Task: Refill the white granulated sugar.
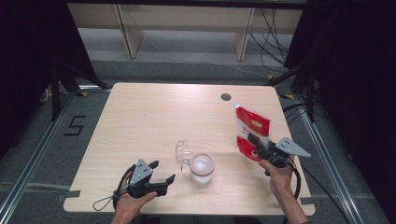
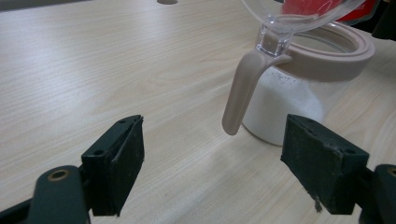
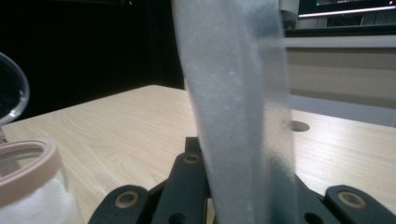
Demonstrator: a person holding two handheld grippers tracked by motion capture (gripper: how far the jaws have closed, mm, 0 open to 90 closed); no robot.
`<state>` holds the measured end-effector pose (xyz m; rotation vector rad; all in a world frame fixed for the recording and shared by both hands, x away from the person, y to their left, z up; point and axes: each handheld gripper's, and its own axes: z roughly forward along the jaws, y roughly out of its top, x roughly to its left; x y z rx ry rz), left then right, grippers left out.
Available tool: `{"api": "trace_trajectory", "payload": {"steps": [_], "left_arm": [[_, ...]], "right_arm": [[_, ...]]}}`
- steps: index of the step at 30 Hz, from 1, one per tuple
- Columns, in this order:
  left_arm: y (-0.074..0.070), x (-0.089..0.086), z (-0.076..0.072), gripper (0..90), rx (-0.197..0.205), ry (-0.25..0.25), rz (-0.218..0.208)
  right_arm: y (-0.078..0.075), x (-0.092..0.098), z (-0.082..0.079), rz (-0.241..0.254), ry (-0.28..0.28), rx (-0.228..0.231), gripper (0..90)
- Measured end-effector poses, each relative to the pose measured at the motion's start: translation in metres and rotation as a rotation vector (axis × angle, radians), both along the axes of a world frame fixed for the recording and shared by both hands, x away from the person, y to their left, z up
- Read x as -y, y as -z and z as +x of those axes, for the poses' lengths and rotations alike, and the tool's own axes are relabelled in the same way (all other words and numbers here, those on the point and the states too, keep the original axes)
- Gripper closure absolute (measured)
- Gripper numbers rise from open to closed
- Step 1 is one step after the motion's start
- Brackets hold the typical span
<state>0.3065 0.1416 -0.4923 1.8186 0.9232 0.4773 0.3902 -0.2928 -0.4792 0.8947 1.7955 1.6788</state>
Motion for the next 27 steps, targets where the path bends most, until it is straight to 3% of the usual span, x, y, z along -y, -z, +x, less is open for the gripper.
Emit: {"api": "trace_trajectory", "payload": {"steps": [1, 2, 3, 4, 6, 7, 9, 10, 15, 16, 18, 21, 24, 25, 26, 27], "left_arm": [[0.0, 0.0, 0.0, 20.7, 0.0, 0.0, 0.001], [0.0, 0.0, 0.0, 20.7, 0.004, 0.006, -0.003], [0.0, 0.001, 0.0, 20.7, -0.003, 0.0, -0.012], [0.0, 0.001, -0.001, 20.7, -0.004, -0.004, -0.005], [0.0, 0.001, -0.001, 20.6, -0.002, 0.002, 0.0], [0.0, 0.001, -0.001, 20.6, -0.001, 0.003, 0.002], [0.0, 0.001, 0.0, 20.6, 0.0, 0.002, 0.002], [0.0, 0.001, 0.0, 20.6, 0.0, 0.001, -0.001], [0.0, 0.0, -0.001, 20.5, -0.001, 0.003, -0.001], [0.0, 0.001, -0.001, 20.5, 0.0, 0.006, -0.003], [0.0, 0.002, -0.001, 20.5, -0.004, 0.002, -0.008], [0.0, 0.002, -0.002, 20.5, -0.006, 0.001, -0.006], [0.001, 0.001, -0.001, 20.5, 0.002, 0.005, -0.011], [0.0, 0.0, 0.0, 20.5, 0.009, 0.01, -0.003], [0.0, 0.0, -0.001, 20.5, 0.005, 0.008, -0.007], [0.0, 0.0, 0.0, 20.5, 0.01, 0.013, -0.004]], "right_arm": [[0.002, -0.002, 0.002, 0.01, 0.006, -0.013, 88.3], [0.004, -0.002, 0.006, -0.002, 0.005, 0.007, 88.3], [0.005, -0.003, 0.007, -0.007, -0.005, -0.024, 88.3], [0.007, -0.003, 0.011, -0.018, 0.008, 0.013, 88.3], [0.008, -0.006, 0.012, -0.007, 0.019, -0.036, 88.3], [0.011, -0.006, 0.019, -0.018, 0.019, -0.003, 88.2], [0.014, -0.008, 0.02, -0.014, 0.025, -0.038, 88.3], [0.015, -0.008, 0.022, -0.034, 0.013, -0.029, 88.3], [0.02, -0.011, 0.024, -0.057, 0.006, -0.042, 88.2], [0.021, -0.014, 0.024, -0.041, 0.046, -0.034, 88.2], [0.022, -0.012, 0.025, -0.064, 0.019, -0.038, 88.2], [0.021, -0.01, 0.024, -0.086, 0.027, -0.044, 87.9], [0.022, -0.01, 0.023, -0.104, 0.029, -0.019, 87.2], [0.022, -0.009, 0.025, -0.122, 0.034, 0.016, 87.0], [0.021, -0.011, 0.02, -0.101, 0.026, -0.038, 86.4], [0.021, -0.011, 0.019, -0.099, 0.041, -0.045, 86.1]]}}
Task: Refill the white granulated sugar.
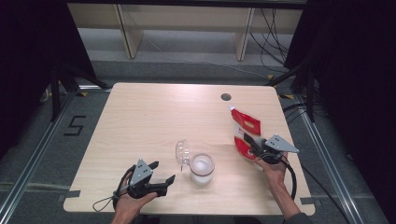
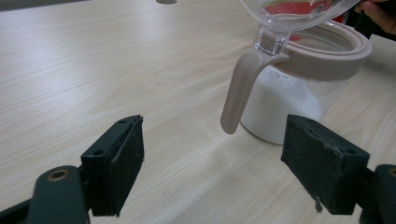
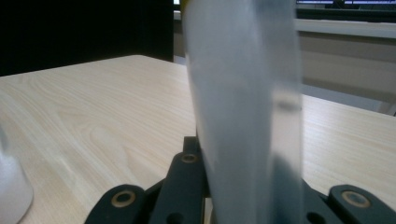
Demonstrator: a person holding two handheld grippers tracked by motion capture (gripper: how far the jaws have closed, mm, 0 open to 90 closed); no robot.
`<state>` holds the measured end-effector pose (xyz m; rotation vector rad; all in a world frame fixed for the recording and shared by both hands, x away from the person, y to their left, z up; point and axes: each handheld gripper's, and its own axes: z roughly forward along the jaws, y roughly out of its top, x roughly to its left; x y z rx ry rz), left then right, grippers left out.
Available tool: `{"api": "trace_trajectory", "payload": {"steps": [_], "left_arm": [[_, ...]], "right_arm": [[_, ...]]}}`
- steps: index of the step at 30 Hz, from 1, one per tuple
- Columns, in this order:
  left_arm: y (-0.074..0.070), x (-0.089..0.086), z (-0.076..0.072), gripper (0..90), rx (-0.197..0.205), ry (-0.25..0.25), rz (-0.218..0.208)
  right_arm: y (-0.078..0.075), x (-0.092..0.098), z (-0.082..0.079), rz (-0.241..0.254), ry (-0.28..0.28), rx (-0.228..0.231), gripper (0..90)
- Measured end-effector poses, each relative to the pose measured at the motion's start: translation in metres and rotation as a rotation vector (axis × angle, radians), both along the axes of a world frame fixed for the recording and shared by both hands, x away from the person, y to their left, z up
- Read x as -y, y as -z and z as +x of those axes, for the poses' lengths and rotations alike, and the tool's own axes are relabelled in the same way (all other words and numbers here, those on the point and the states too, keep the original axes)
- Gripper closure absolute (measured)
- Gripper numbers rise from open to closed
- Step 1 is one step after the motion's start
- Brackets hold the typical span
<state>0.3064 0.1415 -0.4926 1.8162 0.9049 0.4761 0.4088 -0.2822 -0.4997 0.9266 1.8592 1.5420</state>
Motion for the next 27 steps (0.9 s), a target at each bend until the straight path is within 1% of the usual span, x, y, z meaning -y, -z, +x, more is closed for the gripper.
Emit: {"api": "trace_trajectory", "payload": {"steps": [1, 2, 3, 4, 5, 6, 7, 8, 9, 10, 12, 13, 14, 15, 16, 17, 18, 20, 21, 22, 23, 24, 25, 26, 27], "left_arm": [[0.0, 0.0004, -0.0003, 20.5, -0.009, -0.006, -0.003], [-0.0001, 0.0006, -0.0009, 20.5, -0.013, -0.013, 0.001], [0.0004, 0.0007, -0.0007, 20.5, -0.008, -0.007, -0.004], [0.0004, 0.0007, -0.0007, 20.5, -0.008, -0.007, -0.004], [0.0005, 0.0012, -0.0009, 20.5, -0.012, -0.011, -0.009], [0.0, 0.001, -0.0007, 20.5, -0.011, -0.008, -0.002], [-0.0001, 0.0008, -0.0007, 20.5, -0.009, -0.011, 0.005], [0.0001, 0.0009, -0.0011, 20.5, -0.01, -0.012, 0.003], [0.0002, 0.0013, -0.0014, 20.5, -0.015, -0.015, -0.004], [0.0, 0.0013, -0.0012, 20.5, -0.016, -0.016, -0.005], [0.0, 0.0006, -0.0009, 20.5, -0.009, -0.012, 0.003], [0.0003, 0.0004, -0.0006, 20.5, -0.005, -0.007, 0.0], [0.0, 0.0, -0.0002, 20.4, -0.001, 0.0, 0.005], [-0.0002, -0.0001, 0.0001, 20.4, 0.001, 0.0, 0.006], [0.0003, 0.0007, -0.0004, 20.4, -0.01, -0.012, -0.007], [0.0002, 0.0002, -0.0005, 20.4, -0.006, -0.009, 0.0], [0.0002, 0.0002, -0.0006, 20.4, -0.005, -0.009, 0.001], [0.0001, 0.0001, -0.0005, 20.4, -0.004, -0.008, 0.001], [-0.0001, 0.0002, -0.0006, 20.4, -0.008, -0.013, 0.004], [0.0, 0.0002, -0.0007, 20.4, -0.008, -0.014, 0.004], [0.0001, 0.0003, -0.0009, 20.4, -0.008, -0.014, 0.004], [0.0001, 0.0001, -0.0004, 20.4, -0.004, -0.01, 0.003], [-0.0001, 0.0002, -0.0006, 20.4, -0.007, -0.015, 0.005], [0.0001, 0.0002, -0.0005, 20.4, -0.008, -0.016, 0.004], [0.0002, 0.0002, -0.0006, 20.5, -0.008, -0.016, 0.004]], "right_arm": [[-0.0009, 0.0013, -0.0005, -0.007, -0.009, -0.01, 86.0], [-0.0017, 0.0034, 0.0002, -0.022, -0.021, -0.002, 86.0], [-0.0014, 0.003, -0.0019, -0.006, -0.007, -0.011, 86.0], [-0.0018, 0.0053, -0.0025, -0.023, 0.0, -0.017, 86.0], [-0.0018, 0.0053, -0.0025, -0.023, 0.0, -0.017, 86.0], [0.0, 0.0054, -0.0031, -0.005, 0.016, 0.001, 86.0], [-0.0003, 0.0081, -0.0029, -0.037, 0.001, -0.004, 86.0], [-0.0003, 0.0077, -0.0027, -0.037, 0.003, 0.002, 86.0], [-0.0003, 0.0063, -0.0018, -0.022, -0.019, 0.016, 86.0], [-0.0003, 0.0051, -0.0035, -0.01, -0.024, -0.012, 86.0], [0.0, 0.0048, -0.0035, -0.018, -0.011, -0.008, 85.7], [0.0001, 0.0056, -0.0022, -0.034, -0.027, -0.004, 85.3], [-0.0001, 0.0054, -0.0046, -0.029, -0.009, -0.025, 85.0], [0.0, 0.0056, -0.0046, -0.031, -0.01, -0.023, 84.5], [0.0005, 0.0054, -0.0045, -0.026, -0.018, -0.024, 84.1], [0.0001, 0.0058, -0.0045, -0.032, -0.014, -0.028, 83.6], [0.0001, 0.0058, -0.0039, -0.033, -0.019, -0.018, 83.0], [-0.0006, 0.0053, -0.0042, -0.035, -0.024, -0.021, 82.0], [-0.0009, 0.0055, -0.0043, -0.043, -0.02, -0.02, 81.4], [-0.0005, 0.0051, -0.0041, -0.038, -0.009, -0.009, 80.5], [-0.0014, 0.0053, -0.006, -0.034, -0.009, -0.039, 79.8], [-0.0026, 0.0059, -0.0056, -0.045, -0.019, -0.047, 78.5], [-0.0028, 0.0073, -0.0052, -0.065, -0.006, -0.046, 77.5], [-0.0027, 0.0074, -0.0053, -0.056, 0.0, -0.043, 76.7], [-0.0025, 0.0058, -0.007, -0.015, 0.0, -0.061, 75.9]]}}
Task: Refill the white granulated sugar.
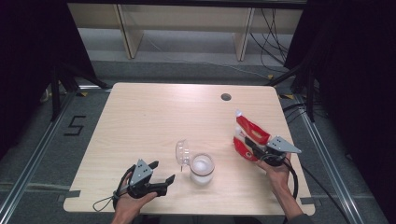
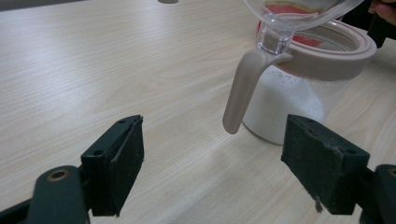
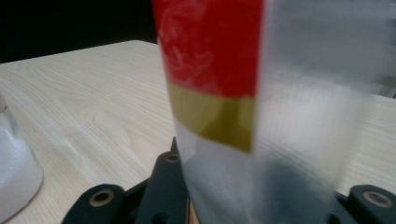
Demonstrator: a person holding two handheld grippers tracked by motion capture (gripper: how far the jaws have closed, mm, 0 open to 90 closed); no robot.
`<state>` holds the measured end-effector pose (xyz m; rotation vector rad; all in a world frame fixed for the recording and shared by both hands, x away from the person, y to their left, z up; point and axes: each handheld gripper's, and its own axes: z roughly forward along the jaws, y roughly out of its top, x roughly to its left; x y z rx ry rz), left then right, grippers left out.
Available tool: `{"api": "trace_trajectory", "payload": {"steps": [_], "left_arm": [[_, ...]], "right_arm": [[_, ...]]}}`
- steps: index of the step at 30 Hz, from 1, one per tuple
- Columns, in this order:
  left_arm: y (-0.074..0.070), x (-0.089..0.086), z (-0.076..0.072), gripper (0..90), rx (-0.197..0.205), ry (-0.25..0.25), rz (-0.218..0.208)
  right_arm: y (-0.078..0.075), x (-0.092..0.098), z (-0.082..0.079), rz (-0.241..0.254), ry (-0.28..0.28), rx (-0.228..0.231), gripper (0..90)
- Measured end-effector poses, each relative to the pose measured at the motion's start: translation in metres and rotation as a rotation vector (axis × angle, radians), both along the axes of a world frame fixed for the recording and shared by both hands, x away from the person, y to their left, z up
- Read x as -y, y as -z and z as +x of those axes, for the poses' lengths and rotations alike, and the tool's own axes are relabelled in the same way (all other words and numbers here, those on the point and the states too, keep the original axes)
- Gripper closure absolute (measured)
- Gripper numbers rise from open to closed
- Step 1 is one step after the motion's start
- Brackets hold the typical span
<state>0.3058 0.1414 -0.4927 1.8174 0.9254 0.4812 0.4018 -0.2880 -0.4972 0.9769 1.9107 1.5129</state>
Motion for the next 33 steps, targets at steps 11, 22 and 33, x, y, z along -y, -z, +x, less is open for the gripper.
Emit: {"api": "trace_trajectory", "payload": {"steps": [11, 22, 33], "left_arm": [[0.0, 0.0, 0.0, 20.4, -0.004, -0.003, -0.017], [0.0, 0.0, 0.0, 20.2, -0.005, -0.004, -0.019], [0.0, 0.0, 0.0, 20.3, 0.003, 0.007, -0.002]], "right_arm": [[-0.003, 0.004, -0.001, -0.006, 0.016, -0.026, 61.1], [-0.012, 0.004, -0.013, -0.03, 0.031, -0.018, 41.4], [-0.02, 0.008, -0.029, 0.006, 0.054, -0.071, 32.7]]}}
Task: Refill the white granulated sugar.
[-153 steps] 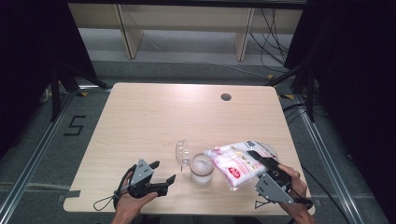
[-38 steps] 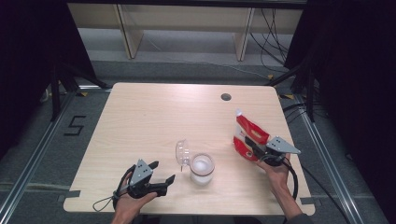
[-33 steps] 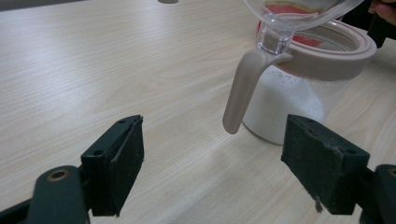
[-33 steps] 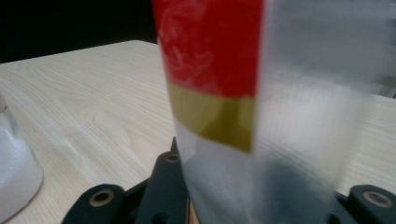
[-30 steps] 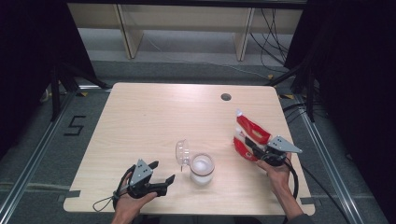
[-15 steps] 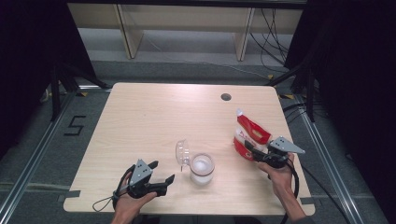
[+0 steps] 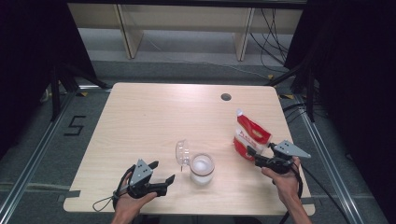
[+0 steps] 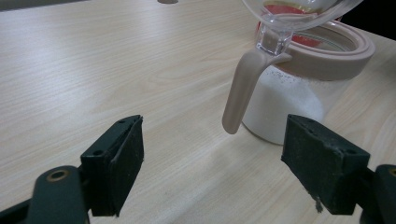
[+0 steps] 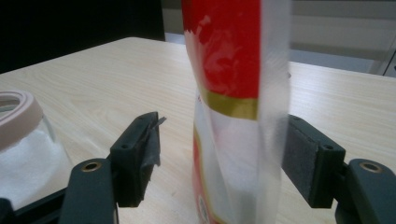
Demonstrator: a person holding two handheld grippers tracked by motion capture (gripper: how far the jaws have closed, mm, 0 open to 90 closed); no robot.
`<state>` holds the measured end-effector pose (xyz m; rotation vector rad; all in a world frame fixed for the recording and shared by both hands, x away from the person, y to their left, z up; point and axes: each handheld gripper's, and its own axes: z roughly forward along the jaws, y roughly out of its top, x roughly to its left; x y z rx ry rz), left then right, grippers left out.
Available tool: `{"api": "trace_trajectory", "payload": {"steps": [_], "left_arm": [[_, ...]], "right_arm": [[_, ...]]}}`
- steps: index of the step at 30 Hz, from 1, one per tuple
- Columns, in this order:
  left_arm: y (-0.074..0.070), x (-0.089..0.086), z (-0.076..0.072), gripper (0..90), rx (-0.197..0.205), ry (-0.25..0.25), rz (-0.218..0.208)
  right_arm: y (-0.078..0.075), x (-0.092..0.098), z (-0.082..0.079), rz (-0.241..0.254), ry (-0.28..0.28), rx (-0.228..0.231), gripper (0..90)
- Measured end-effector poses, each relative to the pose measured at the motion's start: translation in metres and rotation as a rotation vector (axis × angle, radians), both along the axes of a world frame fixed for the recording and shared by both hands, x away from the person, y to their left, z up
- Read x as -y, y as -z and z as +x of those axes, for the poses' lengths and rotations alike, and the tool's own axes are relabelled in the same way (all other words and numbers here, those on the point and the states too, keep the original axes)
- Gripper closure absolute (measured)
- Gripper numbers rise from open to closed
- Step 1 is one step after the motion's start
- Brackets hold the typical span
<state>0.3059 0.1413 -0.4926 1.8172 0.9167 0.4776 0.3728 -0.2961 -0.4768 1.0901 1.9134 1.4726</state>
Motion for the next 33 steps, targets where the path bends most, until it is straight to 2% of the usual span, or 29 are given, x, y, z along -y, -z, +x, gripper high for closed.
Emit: {"api": "trace_trajectory", "payload": {"steps": [1, 2, 4, 5, 6, 7, 9, 10, 11, 14, 15, 16, 18, 19, 21, 22, 23, 24, 25, 26, 28, 30, 31, 32, 33], "left_arm": [[0.0, 0.0, 0.0, 20.3, 0.0, 0.0, -0.001], [0.0, 0.0, 0.0, 20.3, 0.001, 0.0, 0.001], [0.0, 0.0, 0.0, 20.4, 0.002, 0.003, 0.001], [0.0, 0.0, 0.0, 20.4, -0.006, -0.007, -0.011], [0.0, -0.001, 0.0, 20.3, 0.0, -0.001, -0.001], [0.0, -0.001, 0.0, 20.3, -0.002, -0.001, -0.002], [0.0, -0.001, 0.0, 20.4, 0.0, 0.0, 0.0], [0.0, -0.001, 0.0, 20.4, 0.001, 0.001, 0.0], [0.0, -0.001, 0.0, 20.4, 0.001, 0.002, 0.0], [0.0, -0.001, 0.0, 20.4, 0.0, 0.0, -0.001], [-0.001, -0.001, 0.0, 20.4, -0.004, -0.005, 0.004], [0.0, -0.001, 0.0, 20.4, -0.004, -0.006, 0.003], [0.0, 0.0, 0.0, 20.4, -0.003, -0.005, 0.003], [-0.001, 0.0, 0.0, 20.4, -0.002, -0.004, 0.004], [0.0, 0.0, 0.0, 20.4, -0.003, -0.004, 0.003], [0.0, 0.0, 0.0, 20.4, -0.003, -0.004, 0.002], [0.0, 0.0, 0.0, 20.4, -0.003, -0.004, 0.003], [-0.001, 0.0, 0.0, 20.4, -0.004, -0.005, 0.002], [-0.001, 0.0, 0.0, 20.4, -0.005, -0.007, -0.001], [0.0, -0.001, 0.001, 20.4, -0.001, -0.01, -0.009], [0.0, -0.001, 0.001, 20.4, -0.001, -0.008, -0.01], [-0.001, -0.002, 0.001, 20.4, -0.003, -0.012, -0.006], [-0.001, -0.002, 0.001, 20.4, -0.003, -0.01, -0.006], [-0.001, -0.002, 0.0, 20.4, -0.003, -0.01, -0.006], [-0.001, -0.002, 0.0, 20.4, -0.002, -0.009, -0.005]], "right_arm": [[-0.001, 0.003, 0.0, -0.022, -0.009, 0.014, 32.7], [-0.001, 0.004, 0.001, -0.017, -0.026, 0.015, 32.8], [-0.003, 0.005, -0.004, 0.007, -0.001, 0.022, 32.7], [-0.004, 0.007, -0.006, 0.019, -0.004, 0.014, 32.7], [-0.005, 0.008, -0.008, 0.028, -0.01, -0.011, 32.5], [-0.006, 0.01, -0.011, -0.002, 0.006, -0.007, 32.3], [-0.007, 0.013, -0.015, -0.008, 0.02, -0.007, 32.2], [-0.006, 0.013, -0.017, 0.016, 0.034, -0.031, 32.0], [-0.006, 0.016, -0.018, 0.022, 0.022, -0.032, 31.7], [-0.007, 0.019, -0.024, 0.037, 0.068, -0.034, 31.6], [-0.009, 0.021, -0.026, 0.015, 0.064, -0.026, 31.6], [-0.009, 0.021, -0.027, 0.029, 0.064, -0.032, 31.6], [-0.01, 0.021, -0.032, 0.016, 0.082, -0.021, 31.9], [-0.012, 0.02, -0.036, 0.028, 0.084, -0.045, 31.9], [-0.013, 0.021, -0.036, -0.004, 0.065, -0.01, 31.9], [-0.013, 0.02, -0.038, 0.014, 0.064, -0.011, 31.9], [-0.015, 0.019, -0.042, 0.011, 0.086, -0.015, 31.9], [-0.014, 0.019, -0.041, 0.012, 0.079, 0.008, 31.9], [-0.016, 0.02, -0.043, 0.01, 0.067, -0.013, 31.9], [-0.016, 0.019, -0.045, 0.015, 0.081, -0.018, 31.9], [-0.015, 0.02, -0.046, 0.017, 0.075, 0.0, 31.9], [-0.015, 0.019, -0.048, 0.022, 0.083, -0.003, 31.6], [-0.016, 0.019, -0.049, 0.009, 0.066, 0.005, 31.0], [-0.016, 0.017, -0.052, 0.029, 0.078, -0.018, 30.0], [-0.017, 0.017, -0.052, 0.015, 0.07, -0.01, 29.0]]}}
